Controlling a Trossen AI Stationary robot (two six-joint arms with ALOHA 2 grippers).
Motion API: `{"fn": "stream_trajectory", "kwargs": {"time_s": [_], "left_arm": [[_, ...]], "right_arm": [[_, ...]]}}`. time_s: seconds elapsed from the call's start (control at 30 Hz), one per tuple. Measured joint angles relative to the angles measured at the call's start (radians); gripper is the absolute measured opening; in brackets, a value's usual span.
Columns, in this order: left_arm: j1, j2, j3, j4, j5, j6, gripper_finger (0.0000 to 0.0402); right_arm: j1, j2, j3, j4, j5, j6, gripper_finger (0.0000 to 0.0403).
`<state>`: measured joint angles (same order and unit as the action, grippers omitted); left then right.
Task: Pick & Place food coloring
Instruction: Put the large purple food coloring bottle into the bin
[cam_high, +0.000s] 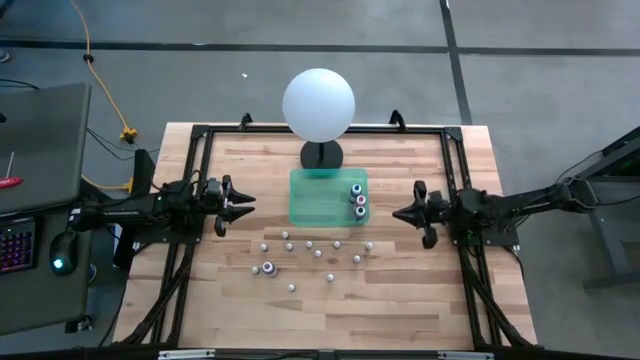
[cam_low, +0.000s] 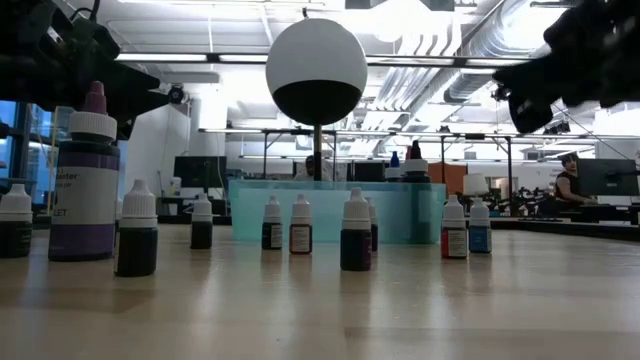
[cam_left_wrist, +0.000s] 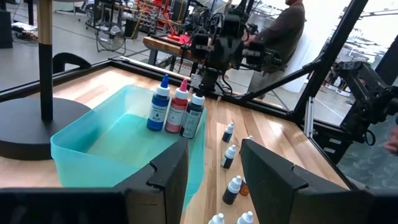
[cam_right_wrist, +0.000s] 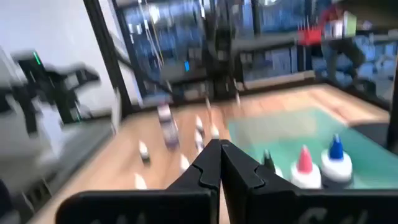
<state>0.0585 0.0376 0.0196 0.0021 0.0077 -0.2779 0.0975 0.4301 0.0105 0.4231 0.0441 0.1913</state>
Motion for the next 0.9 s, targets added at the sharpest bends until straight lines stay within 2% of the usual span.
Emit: {"fn": "stream_trajectory", "kwargs": {"time_s": [0.13, 0.37, 0.9], "left_arm": [[0.000, 0.000, 0.000, 0.000, 0.000, 0.000, 0.0147], [0.000, 0.000, 0.000, 0.000, 0.000, 0.000, 0.0147], [0.000, 0.000, 0.000, 0.000, 0.000, 0.000, 0.0147]], "right_arm": [[0.000, 0.000, 0.000, -0.122, 0.000, -0.058, 0.0000], [0.000, 0.000, 0.000, -0.248, 0.000, -0.061, 0.0000], [0.000, 0.000, 0.000, -0.277, 0.013, -0.043, 0.0000]]}}
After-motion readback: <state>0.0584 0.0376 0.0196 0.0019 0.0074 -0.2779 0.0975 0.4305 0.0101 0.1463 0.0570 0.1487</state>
